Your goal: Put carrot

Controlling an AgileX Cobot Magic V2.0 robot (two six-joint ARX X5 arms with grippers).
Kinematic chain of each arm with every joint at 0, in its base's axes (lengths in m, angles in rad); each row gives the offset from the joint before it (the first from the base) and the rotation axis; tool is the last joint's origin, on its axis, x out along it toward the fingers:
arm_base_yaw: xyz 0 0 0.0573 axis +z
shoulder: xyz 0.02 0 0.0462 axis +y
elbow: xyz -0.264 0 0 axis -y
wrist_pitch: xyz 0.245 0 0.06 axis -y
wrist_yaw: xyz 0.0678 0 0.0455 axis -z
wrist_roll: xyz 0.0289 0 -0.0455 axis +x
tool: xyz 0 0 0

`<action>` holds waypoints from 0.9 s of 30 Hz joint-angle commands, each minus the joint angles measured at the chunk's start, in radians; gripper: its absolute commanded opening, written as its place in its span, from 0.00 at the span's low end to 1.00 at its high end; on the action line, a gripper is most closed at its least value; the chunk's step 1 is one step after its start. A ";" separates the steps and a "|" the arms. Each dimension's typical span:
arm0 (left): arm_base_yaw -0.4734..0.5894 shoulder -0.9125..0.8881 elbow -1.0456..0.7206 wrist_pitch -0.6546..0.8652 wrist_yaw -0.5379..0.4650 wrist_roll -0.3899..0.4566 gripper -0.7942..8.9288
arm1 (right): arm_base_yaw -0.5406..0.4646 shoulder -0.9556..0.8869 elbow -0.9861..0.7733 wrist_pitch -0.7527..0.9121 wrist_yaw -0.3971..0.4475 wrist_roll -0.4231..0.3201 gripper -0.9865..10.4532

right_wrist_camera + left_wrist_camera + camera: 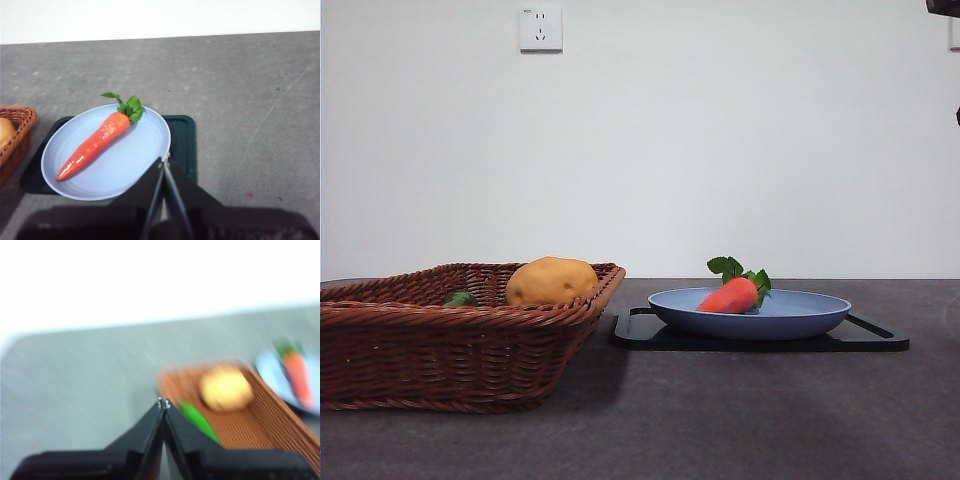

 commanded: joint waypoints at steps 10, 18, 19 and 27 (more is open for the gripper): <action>0.283 -0.154 -0.345 0.207 0.161 0.040 0.09 | 0.003 0.002 0.003 0.013 0.005 0.010 0.09; 0.294 -0.154 -0.475 0.259 0.166 0.002 0.09 | 0.003 0.002 0.003 0.013 0.005 0.010 0.09; 0.294 -0.154 -0.476 0.266 0.165 -0.002 0.09 | 0.003 0.002 0.003 0.013 0.005 0.010 0.09; 0.286 -0.154 -0.477 0.273 0.160 -0.015 0.09 | 0.003 0.002 0.003 0.013 0.005 0.010 0.09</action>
